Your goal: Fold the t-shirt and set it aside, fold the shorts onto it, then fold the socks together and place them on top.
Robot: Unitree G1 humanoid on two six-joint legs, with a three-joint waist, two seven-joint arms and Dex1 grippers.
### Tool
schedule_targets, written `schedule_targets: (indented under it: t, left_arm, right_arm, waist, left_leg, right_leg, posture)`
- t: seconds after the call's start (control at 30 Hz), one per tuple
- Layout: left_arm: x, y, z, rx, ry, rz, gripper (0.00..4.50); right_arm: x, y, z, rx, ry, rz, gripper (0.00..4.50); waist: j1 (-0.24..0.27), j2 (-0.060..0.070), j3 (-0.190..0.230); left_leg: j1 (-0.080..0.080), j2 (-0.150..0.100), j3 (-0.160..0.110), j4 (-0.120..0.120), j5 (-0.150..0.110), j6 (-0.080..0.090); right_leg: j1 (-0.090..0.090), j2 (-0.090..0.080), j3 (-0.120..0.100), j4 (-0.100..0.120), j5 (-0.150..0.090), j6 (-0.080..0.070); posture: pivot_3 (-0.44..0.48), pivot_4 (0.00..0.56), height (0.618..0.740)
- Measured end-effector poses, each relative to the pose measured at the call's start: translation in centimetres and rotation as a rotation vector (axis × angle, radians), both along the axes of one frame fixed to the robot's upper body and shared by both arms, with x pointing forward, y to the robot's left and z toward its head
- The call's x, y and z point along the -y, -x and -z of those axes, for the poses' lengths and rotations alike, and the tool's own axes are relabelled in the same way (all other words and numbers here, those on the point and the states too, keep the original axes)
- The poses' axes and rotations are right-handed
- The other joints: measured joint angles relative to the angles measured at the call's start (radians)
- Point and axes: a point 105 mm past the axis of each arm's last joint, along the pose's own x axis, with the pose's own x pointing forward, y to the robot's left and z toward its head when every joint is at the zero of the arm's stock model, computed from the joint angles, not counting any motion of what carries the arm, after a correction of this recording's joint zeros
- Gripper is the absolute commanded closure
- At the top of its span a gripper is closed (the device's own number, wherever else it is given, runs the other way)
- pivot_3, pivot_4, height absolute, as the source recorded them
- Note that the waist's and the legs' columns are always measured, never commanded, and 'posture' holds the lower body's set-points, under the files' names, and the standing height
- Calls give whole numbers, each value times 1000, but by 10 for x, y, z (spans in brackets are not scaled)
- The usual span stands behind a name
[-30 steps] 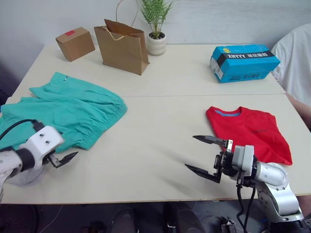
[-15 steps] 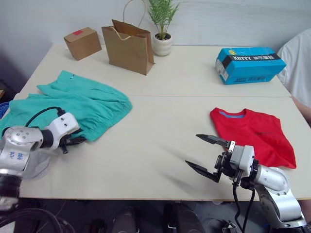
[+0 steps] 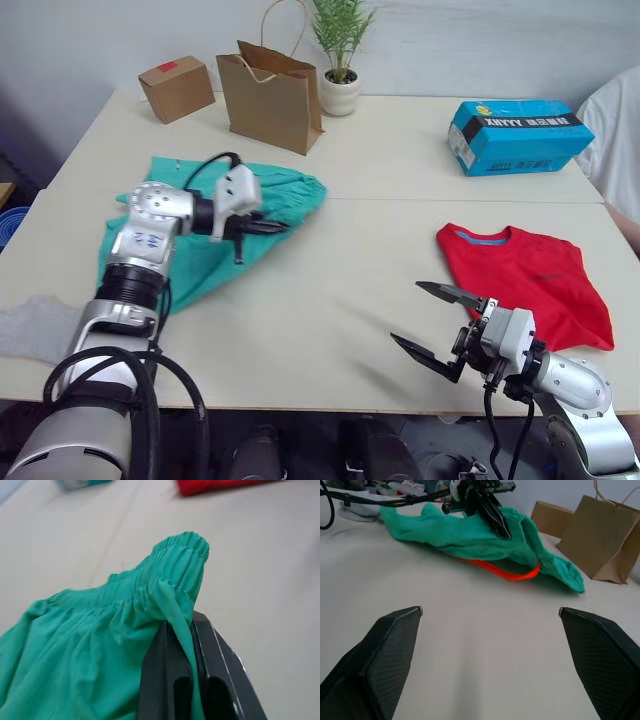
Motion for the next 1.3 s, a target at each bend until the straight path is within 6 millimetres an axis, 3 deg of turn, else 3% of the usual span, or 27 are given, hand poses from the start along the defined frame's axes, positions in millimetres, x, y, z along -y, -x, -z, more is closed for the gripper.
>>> schedule_targets:
  t: [0.2,0.3,0.43,0.53,0.73,0.87,0.93,1.07,1.2,1.3]
  left_arm:
    - [61,37,26,-144,60,205,4494]
    - [92,56,42,-295,181,211,3872]
    - [96,65,29,-301,251,166,2657]
    - [81,67,20,-299,285,94,1748]
    - [21,76,10,-270,299,-31,31]
    - [-55,93,26,-219,177,-223,31]
    - [-82,103,33,-183,124,-297,31]
    - [-143,158,78,-296,-174,-397,31]
    - [-167,172,81,-236,-258,-493,31]
    - [-173,172,80,-174,-276,-545,31]
  right_arm:
    - [7,0,3,-45,6,21,0]
    - [9,-3,2,-70,10,22,0]
    - [8,-10,0,-94,28,20,0]
    - [4,-20,-8,-82,53,9,0]
    - [-7,-27,-5,-113,112,-69,0]
    - [-11,-23,2,-165,183,-151,0]
    - [-16,-20,9,-194,217,-195,0]
    - [-18,-16,29,-230,302,-227,0]
    - [-23,-22,36,-203,337,-228,0]
    - [-25,-30,39,-178,351,-211,0]
  waist:
    - [0,0,0]
    - [1,0,0]
    - [-9,0,0]
    - [-24,1,0]
    - [-22,1,0]
    - [-32,1,1]
    - [-25,1,1]
    - [-26,1,1]
    - [-19,1,1]
    - [-20,2,1]
  left_leg:
    - [1,0,-1,1,0,0]
    - [0,0,-1,3,0,1]
    - [2,0,-2,2,1,-1]
    - [2,1,-3,1,2,-2]
    - [2,1,-4,0,2,-2]
    - [3,1,-4,-2,1,-2]
    - [2,1,-6,-2,1,-2]
    - [2,1,-5,-3,-1,0]
    - [1,0,-8,-3,-5,5]
    - [1,-1,-9,-4,-5,5]
  right_leg:
    - [0,0,2,2,0,0]
    - [1,0,3,2,0,0]
    - [1,1,3,4,0,0]
    - [1,1,3,5,0,0]
    - [1,0,3,4,-1,-1]
    - [1,0,2,3,-2,-3]
    - [1,-1,1,3,-2,-3]
    - [1,-3,0,-1,-3,-4]
    - [3,-5,-3,-4,-1,-4]
    - [4,-6,-4,-4,-1,-4]
  posture:
    - [0,150,740]
    - [0,150,740]
    - [0,150,740]
    - [0,150,740]
    - [0,150,740]
    - [0,150,740]
    - [0,150,740]
    - [0,150,740]
    - [0,150,740]
    - [0,150,740]
